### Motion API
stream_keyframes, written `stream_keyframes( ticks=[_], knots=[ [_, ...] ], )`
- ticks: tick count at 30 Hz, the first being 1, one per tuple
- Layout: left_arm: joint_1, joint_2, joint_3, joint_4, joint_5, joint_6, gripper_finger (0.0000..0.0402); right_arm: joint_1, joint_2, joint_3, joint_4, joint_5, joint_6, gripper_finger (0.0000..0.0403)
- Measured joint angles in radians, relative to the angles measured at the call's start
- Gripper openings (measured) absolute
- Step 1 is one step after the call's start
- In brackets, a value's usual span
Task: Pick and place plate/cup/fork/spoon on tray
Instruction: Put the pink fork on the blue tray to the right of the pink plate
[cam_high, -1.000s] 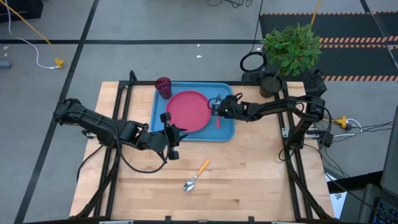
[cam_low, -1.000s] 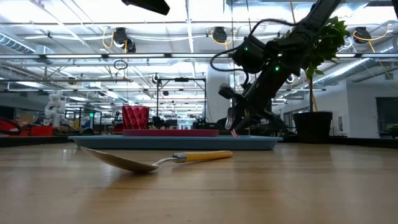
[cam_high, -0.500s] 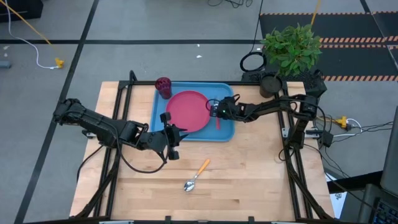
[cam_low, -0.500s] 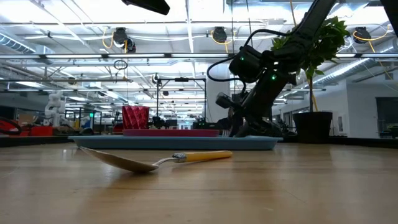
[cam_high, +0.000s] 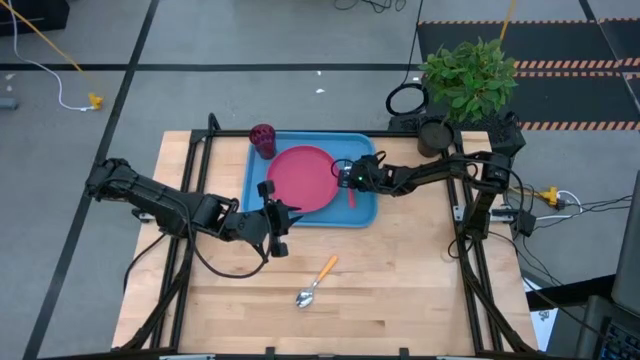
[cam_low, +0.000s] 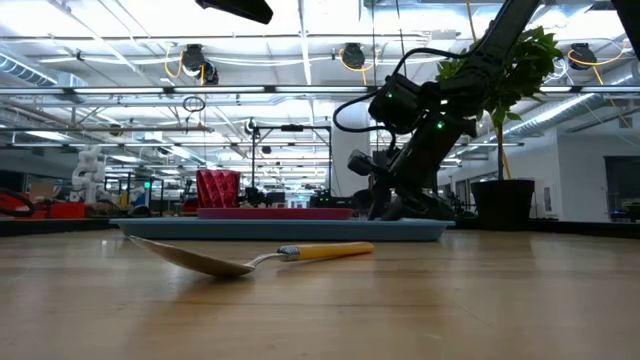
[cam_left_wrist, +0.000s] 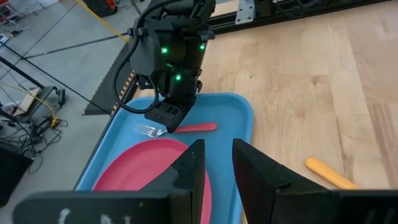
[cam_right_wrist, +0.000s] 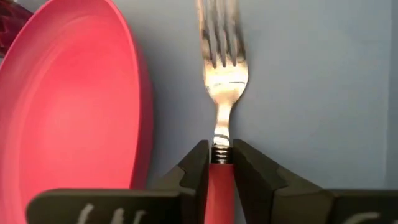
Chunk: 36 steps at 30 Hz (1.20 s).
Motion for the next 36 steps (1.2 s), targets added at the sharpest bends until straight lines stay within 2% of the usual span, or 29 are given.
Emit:
stream_keyframes(
  ticks=[8, 13, 18, 24, 28, 36],
  knots=[
    [-0.014, 0.000, 0.000, -0.007, 0.000, -0.023, 0.0086, 0.000, 0.000, 0.000, 0.016, 0.000, 0.011, 0.0066],
    [-0.022, 0.000, 0.000, -0.008, 0.000, -0.030, 0.0085, 0.002, -0.047, -0.001, 0.004, -0.005, -0.033, 0.0066],
    [-0.027, 0.000, 0.000, -0.011, 0.000, -0.030, 0.0085, 0.008, -0.135, -0.001, -0.044, -0.092, -0.140, 0.0066],
    [-0.027, 0.000, 0.000, -0.017, 0.000, -0.026, 0.0086, 0.061, -0.232, -0.001, -0.100, -0.257, -0.403, 0.0066],
    [-0.027, 0.000, 0.000, -0.018, 0.000, -0.030, 0.0086, 0.107, -0.260, -0.002, -0.150, -0.365, -0.661, 0.0066],
    [-0.027, 0.000, 0.000, -0.064, 0.000, -0.110, 0.0085, 0.158, -0.255, -0.002, -0.211, -0.335, -0.999, 0.0061]
  ],
)
